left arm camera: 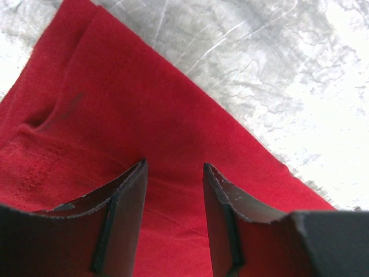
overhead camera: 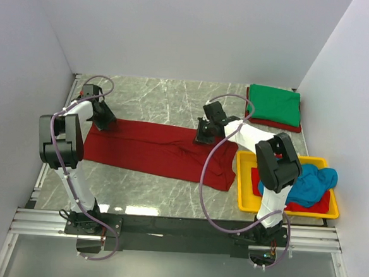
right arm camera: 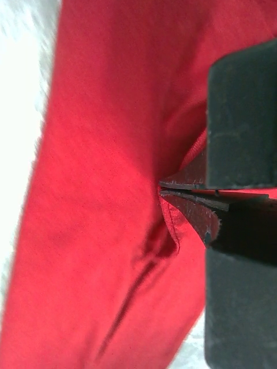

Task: Fold and stack the t-shirts
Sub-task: Fold the tshirt

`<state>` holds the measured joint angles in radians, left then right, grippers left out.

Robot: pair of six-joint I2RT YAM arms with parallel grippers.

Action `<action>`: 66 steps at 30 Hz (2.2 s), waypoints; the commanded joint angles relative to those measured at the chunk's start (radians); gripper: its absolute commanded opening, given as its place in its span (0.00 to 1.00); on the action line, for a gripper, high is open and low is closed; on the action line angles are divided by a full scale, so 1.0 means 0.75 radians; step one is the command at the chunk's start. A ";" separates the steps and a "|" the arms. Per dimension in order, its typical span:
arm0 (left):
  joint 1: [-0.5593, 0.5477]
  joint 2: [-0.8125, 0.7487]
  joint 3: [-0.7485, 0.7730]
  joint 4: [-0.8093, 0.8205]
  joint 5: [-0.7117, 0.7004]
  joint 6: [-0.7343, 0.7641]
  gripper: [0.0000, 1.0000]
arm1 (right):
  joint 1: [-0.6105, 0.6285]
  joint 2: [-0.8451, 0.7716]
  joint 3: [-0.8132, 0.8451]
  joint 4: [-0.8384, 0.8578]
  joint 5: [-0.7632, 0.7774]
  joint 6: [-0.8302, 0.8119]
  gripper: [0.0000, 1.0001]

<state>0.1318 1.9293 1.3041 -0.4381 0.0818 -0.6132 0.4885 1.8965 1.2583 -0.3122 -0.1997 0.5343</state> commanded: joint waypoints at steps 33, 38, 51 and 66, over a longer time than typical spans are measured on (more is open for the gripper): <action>0.019 -0.034 -0.039 0.003 0.001 0.036 0.48 | 0.306 -0.107 0.161 -0.367 0.137 0.006 0.00; 0.019 -0.036 -0.053 0.007 0.005 0.040 0.48 | 0.330 -0.080 0.204 -0.424 0.154 -0.003 0.02; 0.025 -0.040 -0.035 0.001 -0.013 0.042 0.48 | 0.324 -0.256 0.133 -0.392 0.223 0.012 0.50; -0.043 -0.106 -0.013 -0.001 -0.011 0.053 0.48 | 0.073 -0.226 -0.078 -0.369 0.258 0.134 0.50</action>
<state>0.1143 1.8984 1.2827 -0.4358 0.0715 -0.5873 0.5785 1.7363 1.2274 -0.6033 -0.0338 0.6041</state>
